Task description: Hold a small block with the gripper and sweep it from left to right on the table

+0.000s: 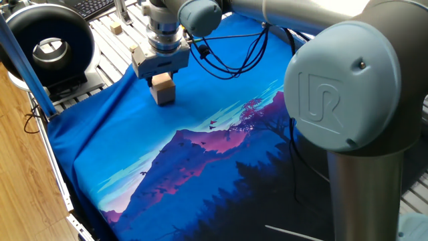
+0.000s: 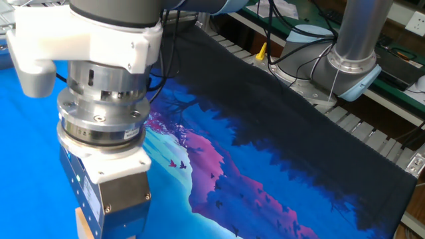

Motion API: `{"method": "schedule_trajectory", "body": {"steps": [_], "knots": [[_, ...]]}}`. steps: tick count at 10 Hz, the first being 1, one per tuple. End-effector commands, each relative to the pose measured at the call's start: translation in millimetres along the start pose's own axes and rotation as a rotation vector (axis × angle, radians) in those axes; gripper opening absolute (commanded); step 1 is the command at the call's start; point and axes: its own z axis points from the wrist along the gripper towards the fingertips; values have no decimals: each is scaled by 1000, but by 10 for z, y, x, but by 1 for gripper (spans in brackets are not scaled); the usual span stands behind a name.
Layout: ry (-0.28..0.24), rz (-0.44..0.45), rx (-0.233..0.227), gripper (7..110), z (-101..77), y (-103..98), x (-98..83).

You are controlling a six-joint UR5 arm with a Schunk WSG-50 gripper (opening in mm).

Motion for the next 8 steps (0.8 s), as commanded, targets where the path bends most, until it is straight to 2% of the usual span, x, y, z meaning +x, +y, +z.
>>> {"method": "schedule_trajectory", "body": {"steps": [1, 4, 5, 8], "knots": [[2, 6, -6, 7, 14, 11, -8], [-8, -9, -11, 7, 12, 27, -36], [-17, -17, -22, 44, 11, 55, -58], [-24, -29, -25, 44, 5, 53, -87]]}}
